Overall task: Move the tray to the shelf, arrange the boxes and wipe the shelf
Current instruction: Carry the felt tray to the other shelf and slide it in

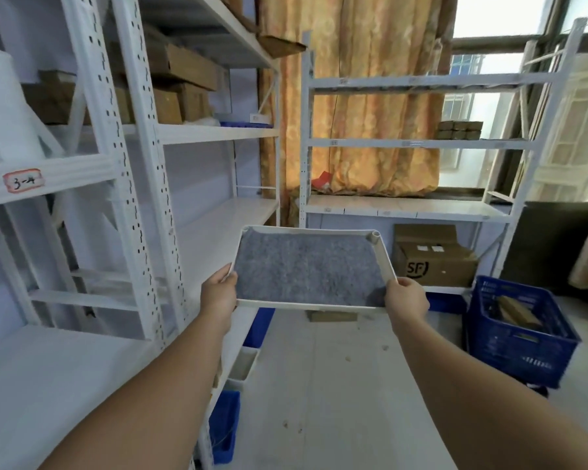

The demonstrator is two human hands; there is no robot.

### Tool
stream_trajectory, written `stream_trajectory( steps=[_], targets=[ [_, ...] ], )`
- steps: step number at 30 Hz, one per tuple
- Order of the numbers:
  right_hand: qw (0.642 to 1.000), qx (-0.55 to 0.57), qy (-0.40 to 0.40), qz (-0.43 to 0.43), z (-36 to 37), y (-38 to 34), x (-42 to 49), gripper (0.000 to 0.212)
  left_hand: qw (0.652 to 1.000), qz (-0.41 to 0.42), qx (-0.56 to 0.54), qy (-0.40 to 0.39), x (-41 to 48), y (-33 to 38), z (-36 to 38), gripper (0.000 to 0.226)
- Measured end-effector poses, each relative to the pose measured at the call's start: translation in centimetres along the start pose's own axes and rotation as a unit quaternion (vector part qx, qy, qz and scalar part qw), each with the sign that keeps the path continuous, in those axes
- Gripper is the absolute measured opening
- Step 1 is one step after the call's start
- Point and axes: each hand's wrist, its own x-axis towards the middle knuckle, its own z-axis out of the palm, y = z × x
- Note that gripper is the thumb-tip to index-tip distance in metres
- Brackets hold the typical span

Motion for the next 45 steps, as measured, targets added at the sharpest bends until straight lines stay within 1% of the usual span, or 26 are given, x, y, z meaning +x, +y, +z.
stream_trajectory(
  steps=[6,12,17,25,29,32,34,38,45],
  targets=[
    [1.000,0.008,0.009,0.001,-3.9,0.5,5.6,0.030,0.999,0.018,0.019,-0.024,0.5,-0.3,7.3,0.035],
    [1.000,-0.004,0.001,0.015,-6.7,1.6,10.7,0.030,0.999,0.010,0.033,-0.035,0.9,-2.1,12.9,0.031],
    [1.000,-0.018,-0.013,0.015,-8.4,2.6,14.0,0.033,0.999,-0.001,0.035,-0.038,2.1,-3.4,16.7,0.035],
    [0.998,0.019,-0.060,0.013,-10.2,2.3,20.4,0.039,0.997,-0.018,0.037,-0.062,6.5,-4.3,23.3,0.033],
    [0.997,0.010,-0.072,-0.008,-9.5,1.4,23.9,0.033,0.996,-0.008,0.042,-0.073,10.2,-4.2,26.5,0.035],
    [0.997,0.012,-0.069,-0.027,-7.7,0.8,27.2,0.029,0.993,0.011,0.067,-0.098,13.9,-3.9,28.7,0.037],
    [0.998,0.015,-0.055,-0.033,-6.1,0.1,29.5,0.032,0.991,0.024,0.066,-0.112,16.8,-3.7,30.2,0.038],
    [0.999,0.017,-0.033,-0.037,-2.7,-1.8,33.6,0.038,0.992,0.039,0.046,-0.110,22.4,-3.3,33.2,0.038],
    [0.999,0.006,0.002,-0.045,0.9,-2.5,41.6,0.036,0.991,0.046,0.049,-0.119,29.8,-3.8,39.3,0.039]
  ],
)
